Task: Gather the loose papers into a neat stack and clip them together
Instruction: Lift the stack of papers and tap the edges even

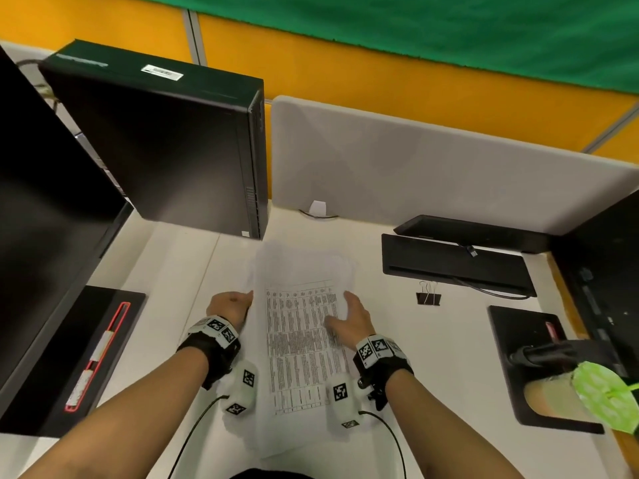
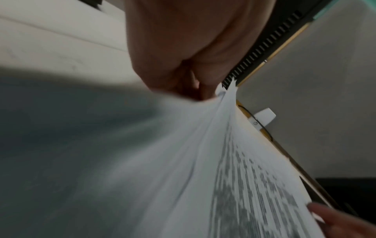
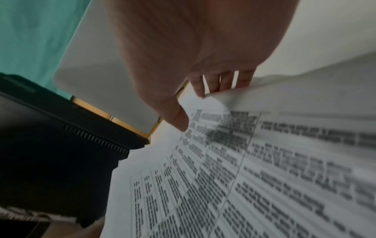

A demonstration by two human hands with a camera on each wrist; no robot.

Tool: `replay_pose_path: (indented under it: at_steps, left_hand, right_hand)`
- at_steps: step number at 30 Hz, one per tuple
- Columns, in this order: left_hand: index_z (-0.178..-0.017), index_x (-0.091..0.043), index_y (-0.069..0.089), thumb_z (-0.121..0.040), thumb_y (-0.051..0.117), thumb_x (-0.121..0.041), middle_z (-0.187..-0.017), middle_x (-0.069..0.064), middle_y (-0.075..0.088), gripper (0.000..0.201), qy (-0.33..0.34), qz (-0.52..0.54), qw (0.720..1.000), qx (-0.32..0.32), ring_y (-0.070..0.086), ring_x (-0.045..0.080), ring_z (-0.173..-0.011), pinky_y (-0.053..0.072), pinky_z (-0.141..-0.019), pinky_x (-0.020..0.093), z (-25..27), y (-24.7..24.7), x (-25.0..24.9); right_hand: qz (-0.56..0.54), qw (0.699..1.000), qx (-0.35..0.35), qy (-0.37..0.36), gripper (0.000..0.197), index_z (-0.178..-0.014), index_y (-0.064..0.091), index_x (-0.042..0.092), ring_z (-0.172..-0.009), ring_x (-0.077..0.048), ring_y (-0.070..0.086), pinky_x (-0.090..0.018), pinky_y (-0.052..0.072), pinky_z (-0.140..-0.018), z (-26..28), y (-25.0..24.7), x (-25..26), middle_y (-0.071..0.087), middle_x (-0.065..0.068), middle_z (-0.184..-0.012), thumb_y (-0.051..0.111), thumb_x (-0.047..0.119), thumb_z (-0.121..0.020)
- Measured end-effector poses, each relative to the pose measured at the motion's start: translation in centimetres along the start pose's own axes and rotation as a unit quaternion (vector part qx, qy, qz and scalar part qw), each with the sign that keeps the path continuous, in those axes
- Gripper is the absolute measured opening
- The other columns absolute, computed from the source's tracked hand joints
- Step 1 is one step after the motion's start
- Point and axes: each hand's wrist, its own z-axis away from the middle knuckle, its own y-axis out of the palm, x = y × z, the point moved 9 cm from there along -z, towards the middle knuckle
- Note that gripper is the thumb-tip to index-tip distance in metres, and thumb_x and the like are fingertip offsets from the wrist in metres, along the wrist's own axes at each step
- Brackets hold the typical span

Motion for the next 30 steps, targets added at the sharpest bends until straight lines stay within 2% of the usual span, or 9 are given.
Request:
replay_pose_path:
  at_steps: [3,6,9,14,17,20,24,27,30]
  left_hand:
    - [-0.057,-0.011,0.054,-0.093,0.045,-0.045,-0.067,0.010,0.054,0.050,0.020,-0.038,0.998,-0.048,0.049,0.026,-0.068,0.040,-0.070,0.032,0.4,-0.5,-0.7]
    - [-0.105,0.001,0.063,-0.095,0.026,-0.051,-0.110,0.022,0.059,0.064,0.021,-0.058,0.997,-0.044,0.055,0.037,-0.103,0.041,-0.093,0.039,1.0,-0.7,-1.2]
    - [-0.137,-0.001,0.039,-0.088,0.039,-0.051,-0.143,0.024,0.037,0.070,-0.044,-0.102,0.994,-0.007,0.042,0.042,-0.127,0.036,-0.108,0.046,1.5,-0.4,0.7]
    - [-0.115,0.001,0.054,-0.062,0.059,-0.031,-0.102,0.021,0.061,0.062,-0.117,0.001,0.985,0.128,0.061,0.035,-0.084,0.050,-0.080,0.035,5.2,3.7,3.1]
    - [-0.129,0.001,0.046,-0.068,0.061,-0.030,-0.129,0.018,0.051,0.070,-0.122,0.056,0.981,0.142,0.052,0.035,-0.114,0.044,-0.101,0.043,6.6,5.2,4.0]
    - [-0.138,-0.002,0.036,-0.074,0.063,-0.031,-0.134,0.015,0.042,0.075,-0.109,0.047,0.984,0.131,0.051,0.030,-0.109,0.046,-0.094,0.040,7.4,3.9,4.5]
    - [-0.143,-0.003,0.026,-0.084,0.056,-0.038,-0.147,0.022,0.027,0.075,-0.029,-0.167,0.984,0.049,0.035,0.038,-0.132,0.036,-0.107,0.041,7.0,-0.2,3.1]
    - [-0.132,-0.001,0.039,-0.087,0.051,-0.035,-0.135,0.024,0.043,0.058,0.073,-0.328,0.942,0.012,0.041,0.039,-0.125,0.034,-0.104,0.039,5.4,-0.9,-0.5]
    - [-0.129,-0.002,0.042,-0.088,0.046,-0.036,-0.134,0.022,0.046,0.054,0.144,-0.405,0.902,0.028,0.042,0.038,-0.124,0.032,-0.105,0.039,3.4,1.5,-4.0]
  right_hand:
    - [-0.005,1.000,-0.021,0.003,0.074,-0.149,0.020,0.016,-0.140,-0.025,0.032,-0.033,0.027,-0.113,-0.1,-1.2,-0.2,0.030,-0.007,-0.154,0.059,0.024,-0.087]
    - [0.070,0.988,-0.118,0.069,0.068,-0.147,0.024,0.010,-0.134,-0.031,0.037,-0.041,0.034,-0.110,1.1,-3.7,-2.1,0.036,-0.013,-0.149,0.055,0.026,-0.089]
    - [0.139,0.974,-0.121,0.133,0.071,-0.146,0.024,0.009,-0.133,-0.032,0.035,-0.046,0.036,-0.105,3.8,-3.5,-4.5,0.034,-0.013,-0.147,0.056,0.034,-0.088]
    - [0.110,0.987,-0.085,0.076,0.079,-0.148,0.016,0.008,-0.136,-0.030,0.030,-0.043,0.029,-0.113,5.5,0.3,-4.0,0.029,-0.013,-0.150,0.057,0.037,-0.087]
    - [0.096,0.989,-0.074,0.081,0.082,-0.150,0.013,0.010,-0.134,-0.031,0.034,-0.043,0.031,-0.112,5.5,0.4,-3.6,0.033,-0.015,-0.148,0.057,0.039,-0.086]
    - [0.130,0.984,-0.099,0.070,0.075,-0.148,0.022,0.011,-0.132,-0.032,0.038,-0.042,0.035,-0.110,6.1,-2.2,-4.1,0.038,-0.016,-0.144,0.055,0.040,-0.086]
    - [0.096,0.974,-0.133,0.154,0.064,-0.140,0.037,0.005,-0.128,-0.034,0.045,-0.040,0.038,-0.105,8.5,-6.6,-9.9,0.045,-0.019,-0.141,0.054,0.038,-0.088]
    - [0.004,0.964,-0.044,0.263,0.044,-0.099,0.060,0.004,-0.086,-0.026,0.062,-0.034,0.051,-0.081,11.3,-5.8,-16.4,0.069,-0.019,-0.106,0.051,0.044,-0.084]
    - [-0.170,0.939,0.038,0.297,0.041,-0.068,0.055,0.008,-0.044,-0.019,0.052,-0.024,0.043,-0.048,13.7,-2.3,-19.0,0.061,-0.008,-0.054,0.063,0.048,-0.076]
